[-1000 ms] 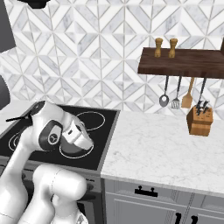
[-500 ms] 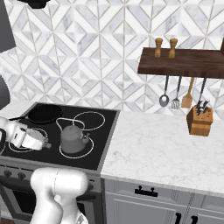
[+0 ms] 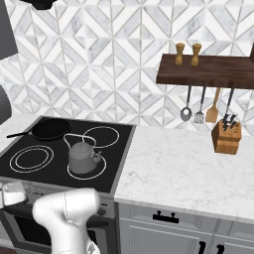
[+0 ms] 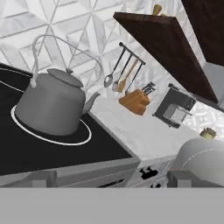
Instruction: Pick the kettle from the counter and place it on a stove burner. Then turn the burner on.
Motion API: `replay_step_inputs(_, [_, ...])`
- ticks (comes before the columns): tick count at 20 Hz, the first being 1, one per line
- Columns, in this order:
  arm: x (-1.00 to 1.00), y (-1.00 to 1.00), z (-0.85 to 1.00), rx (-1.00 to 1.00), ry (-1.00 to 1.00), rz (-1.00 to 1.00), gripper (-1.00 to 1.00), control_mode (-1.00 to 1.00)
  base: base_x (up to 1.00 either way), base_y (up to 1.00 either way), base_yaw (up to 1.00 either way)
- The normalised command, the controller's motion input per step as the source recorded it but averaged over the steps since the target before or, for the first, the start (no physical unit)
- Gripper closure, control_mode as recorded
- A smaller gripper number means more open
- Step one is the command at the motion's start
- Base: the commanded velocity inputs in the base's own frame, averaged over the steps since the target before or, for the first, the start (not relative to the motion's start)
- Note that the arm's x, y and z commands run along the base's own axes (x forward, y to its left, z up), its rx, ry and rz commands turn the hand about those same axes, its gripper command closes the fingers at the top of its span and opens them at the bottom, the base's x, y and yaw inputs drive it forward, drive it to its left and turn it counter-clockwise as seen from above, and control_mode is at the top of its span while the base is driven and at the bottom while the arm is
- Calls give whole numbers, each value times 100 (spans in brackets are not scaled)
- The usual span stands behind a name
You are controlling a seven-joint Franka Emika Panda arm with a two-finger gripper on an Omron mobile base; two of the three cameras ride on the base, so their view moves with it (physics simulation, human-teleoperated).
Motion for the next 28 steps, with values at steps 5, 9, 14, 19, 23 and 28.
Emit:
replay_step_inputs(5, [-3, 0, -82, 15, -40, 5, -100, -100, 0, 0, 0])
replay_step_inputs(9, [-11, 18, -14, 5, -2, 5, -100, -100, 0, 0, 0])
replay_step_inputs(14, [-22, 87, -48, -2, 0, 14, -100, -100, 0, 0, 0])
replay_step_inputs(19, [1, 42, -31, -1, 0, 14, -100, -100, 0, 0, 0])
replay_step_inputs(23, [6, 1, -21, 0, -3, 2, -100, -100, 0, 0, 0])
replay_step_inputs(28, [16, 0, 0, 0, 0, 0, -100, -100, 0, 0, 0])
